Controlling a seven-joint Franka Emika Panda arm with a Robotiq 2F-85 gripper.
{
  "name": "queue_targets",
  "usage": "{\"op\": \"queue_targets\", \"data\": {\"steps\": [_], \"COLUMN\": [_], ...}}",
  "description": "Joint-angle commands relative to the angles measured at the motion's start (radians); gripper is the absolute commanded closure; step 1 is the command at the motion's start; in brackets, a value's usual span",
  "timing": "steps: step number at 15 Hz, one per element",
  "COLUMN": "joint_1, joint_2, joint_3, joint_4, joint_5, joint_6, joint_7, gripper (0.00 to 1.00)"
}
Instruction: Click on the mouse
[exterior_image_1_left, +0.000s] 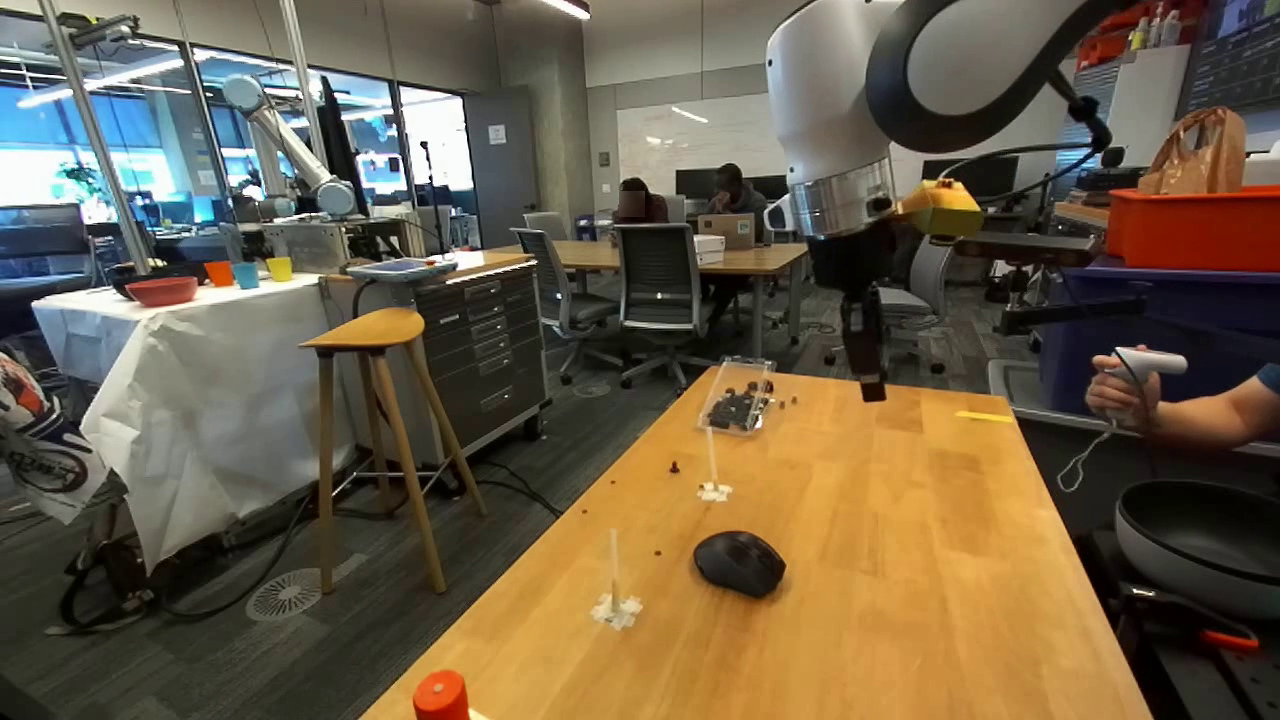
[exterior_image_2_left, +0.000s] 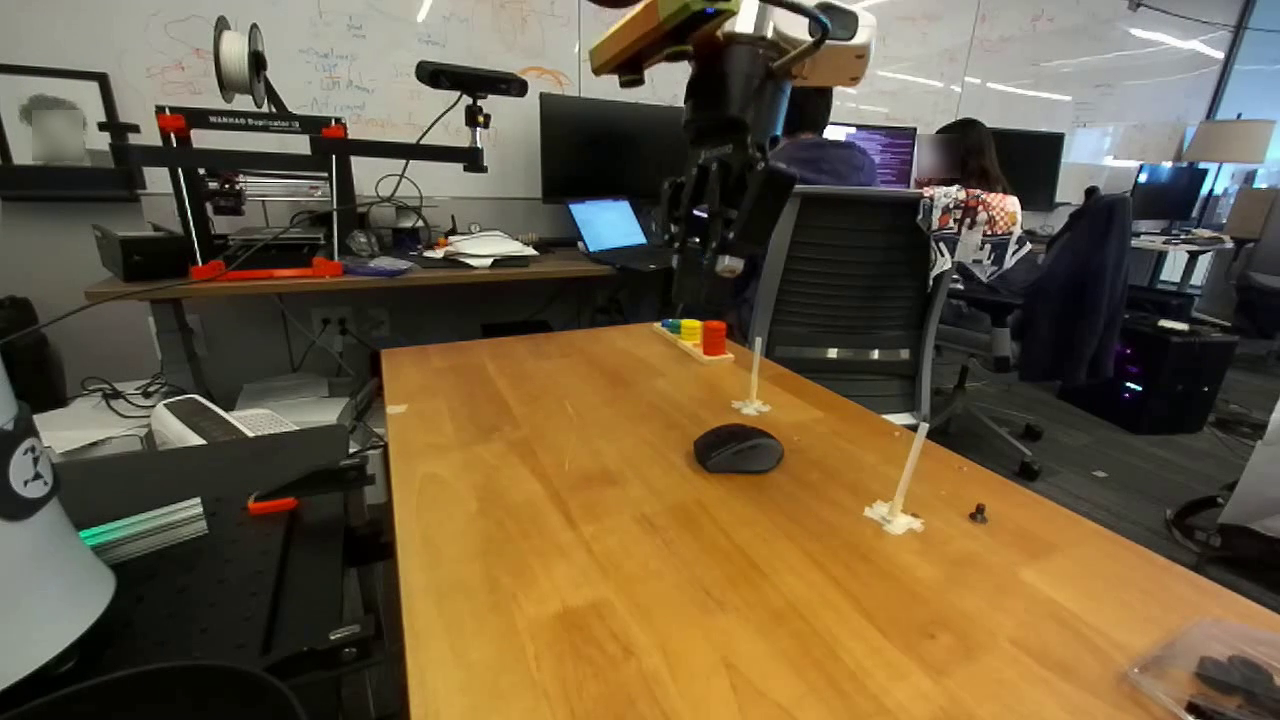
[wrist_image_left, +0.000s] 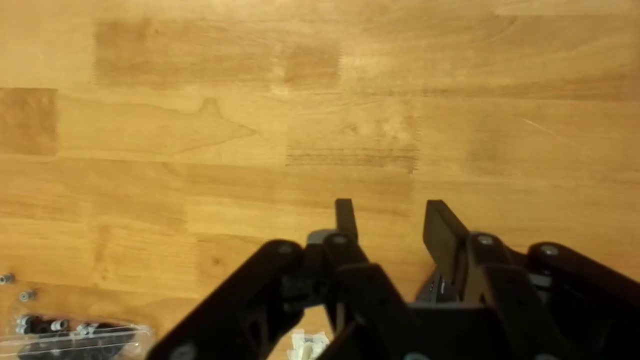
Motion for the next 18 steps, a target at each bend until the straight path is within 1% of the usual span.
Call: {"op": "queue_targets", "data": {"steps": [1, 2, 3, 5, 8, 13, 18], "joint_1": [0.013, 0.017, 0.023, 0.036, 0.065, 0.127, 0.166], "joint_2": [0.077, 0.098, 0.121, 0.178, 0.255, 0.378, 0.473], "joint_3": [0.004, 0.004, 0.004, 0.004, 0.004, -0.002, -0.008], "joint_4": [0.037, 0.041, 0.043, 0.062, 0.101, 0.194, 0.276], "joint_5": [-0.044, -0.053, -0.068, -0.082, -0.1, -0.131, -0.134], "joint_6": [0.085, 0.107, 0.132, 0.164, 0.181, 0.17, 0.165], "joint_7": [0.075, 0.087, 0.107, 0.135, 0.17, 0.222, 0.232], "gripper": [0.89, 0.95, 1.0, 1.0, 1.0, 1.0, 1.0]}}
